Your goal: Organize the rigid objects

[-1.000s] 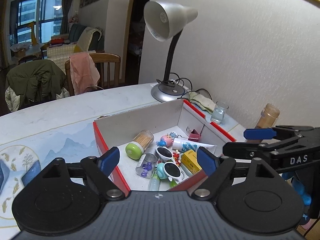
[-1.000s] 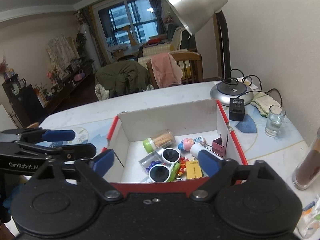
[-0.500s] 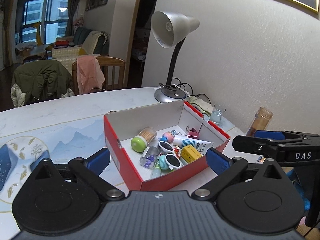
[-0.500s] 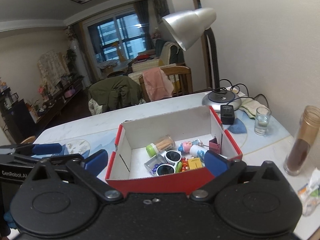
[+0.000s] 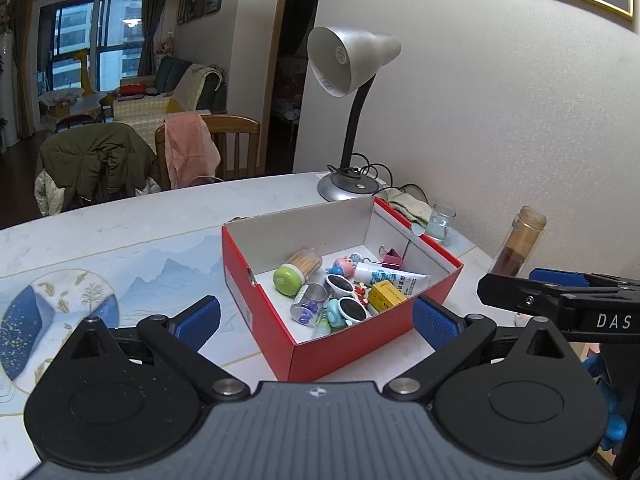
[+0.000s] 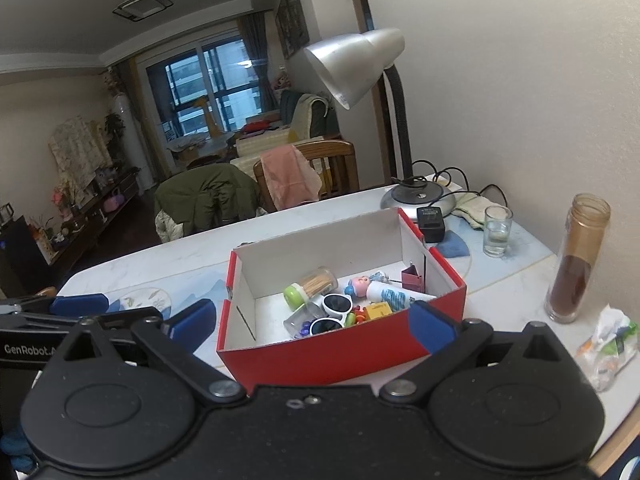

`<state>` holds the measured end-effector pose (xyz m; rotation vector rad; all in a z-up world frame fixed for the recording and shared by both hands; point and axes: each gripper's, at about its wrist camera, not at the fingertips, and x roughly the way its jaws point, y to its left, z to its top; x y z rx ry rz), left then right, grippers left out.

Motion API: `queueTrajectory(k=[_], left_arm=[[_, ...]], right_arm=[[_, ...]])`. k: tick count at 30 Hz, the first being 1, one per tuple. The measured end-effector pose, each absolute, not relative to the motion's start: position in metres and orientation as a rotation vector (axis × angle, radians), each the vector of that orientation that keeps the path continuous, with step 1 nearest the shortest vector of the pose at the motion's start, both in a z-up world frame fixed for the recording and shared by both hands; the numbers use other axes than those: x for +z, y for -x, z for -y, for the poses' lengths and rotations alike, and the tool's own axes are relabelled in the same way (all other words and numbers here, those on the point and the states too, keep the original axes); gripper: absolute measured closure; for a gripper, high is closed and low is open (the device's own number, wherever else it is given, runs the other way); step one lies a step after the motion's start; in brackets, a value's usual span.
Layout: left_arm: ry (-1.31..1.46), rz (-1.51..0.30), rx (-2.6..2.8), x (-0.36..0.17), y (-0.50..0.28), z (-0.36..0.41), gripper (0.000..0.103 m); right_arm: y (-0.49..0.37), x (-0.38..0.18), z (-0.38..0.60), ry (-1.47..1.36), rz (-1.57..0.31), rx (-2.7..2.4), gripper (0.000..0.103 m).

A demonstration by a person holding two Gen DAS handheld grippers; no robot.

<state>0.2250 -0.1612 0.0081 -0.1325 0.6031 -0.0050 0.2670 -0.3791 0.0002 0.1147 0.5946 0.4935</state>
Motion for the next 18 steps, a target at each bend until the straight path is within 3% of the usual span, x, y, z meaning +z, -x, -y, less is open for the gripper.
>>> queueTrajectory(k=[18], left_arm=[[0.118, -0.609, -0.010, 0.011, -0.222, 0.173, 0.000]], right_arm=[[-0.265, -0.002, 0.384, -0.145, -0.617, 0.486, 0.000]])
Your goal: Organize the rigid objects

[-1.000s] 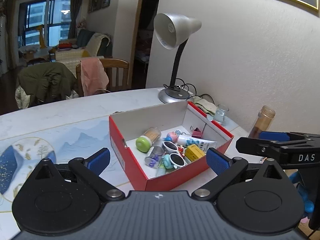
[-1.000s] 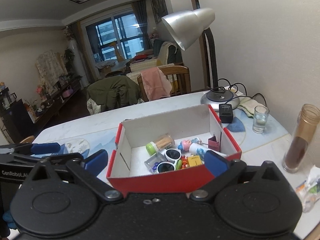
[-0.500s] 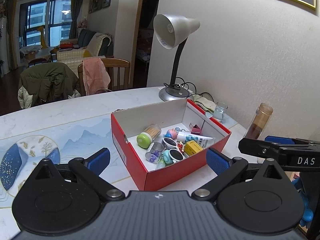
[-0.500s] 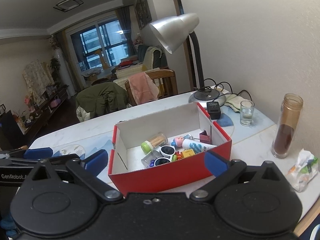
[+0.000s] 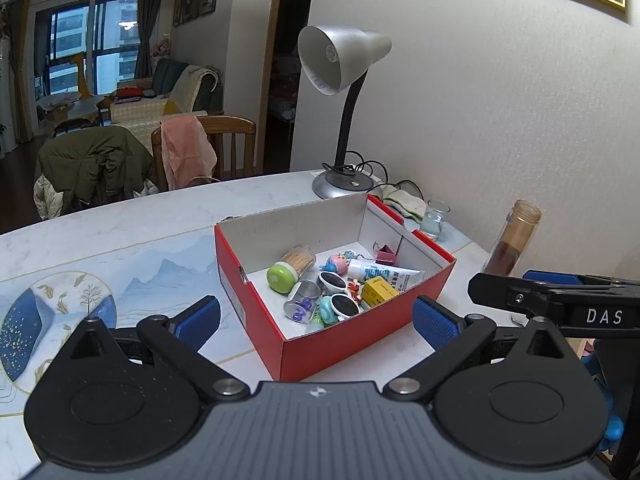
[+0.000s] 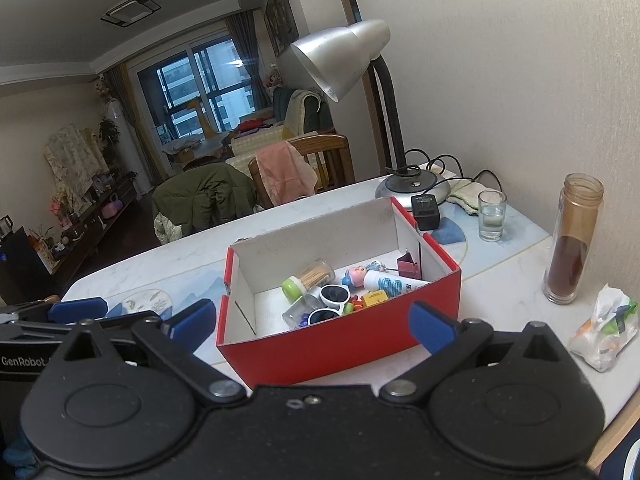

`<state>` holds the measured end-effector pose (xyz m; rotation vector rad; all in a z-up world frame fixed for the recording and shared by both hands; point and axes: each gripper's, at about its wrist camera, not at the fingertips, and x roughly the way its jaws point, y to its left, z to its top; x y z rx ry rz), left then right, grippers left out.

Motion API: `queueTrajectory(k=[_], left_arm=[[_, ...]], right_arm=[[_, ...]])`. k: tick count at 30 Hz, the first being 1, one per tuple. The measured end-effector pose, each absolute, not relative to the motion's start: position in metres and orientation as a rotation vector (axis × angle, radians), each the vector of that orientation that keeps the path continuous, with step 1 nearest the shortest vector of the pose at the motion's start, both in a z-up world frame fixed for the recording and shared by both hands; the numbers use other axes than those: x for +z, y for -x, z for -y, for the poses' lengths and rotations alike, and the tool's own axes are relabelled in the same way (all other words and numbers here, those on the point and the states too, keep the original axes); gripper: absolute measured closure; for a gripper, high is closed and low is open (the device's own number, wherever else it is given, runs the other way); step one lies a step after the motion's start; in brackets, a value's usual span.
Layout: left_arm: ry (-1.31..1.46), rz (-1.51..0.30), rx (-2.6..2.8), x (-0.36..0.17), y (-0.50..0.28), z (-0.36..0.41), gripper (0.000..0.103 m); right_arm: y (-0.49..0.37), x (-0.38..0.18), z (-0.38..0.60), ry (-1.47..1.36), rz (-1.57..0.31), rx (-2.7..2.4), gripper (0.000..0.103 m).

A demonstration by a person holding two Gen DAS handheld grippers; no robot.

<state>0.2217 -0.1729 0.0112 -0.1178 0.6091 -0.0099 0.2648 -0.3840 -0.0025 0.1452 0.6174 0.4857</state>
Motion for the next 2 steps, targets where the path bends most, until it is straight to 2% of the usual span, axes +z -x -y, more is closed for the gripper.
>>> queueTrajectory(k=[2], left_arm=[[0.116, -0.609, -0.008, 0.0116, -0.2221, 0.1742, 0.000]], right_arm=[[-0.2650, -0.0026, 0.3848, -0.146, -0.619, 0.490, 0.000]])
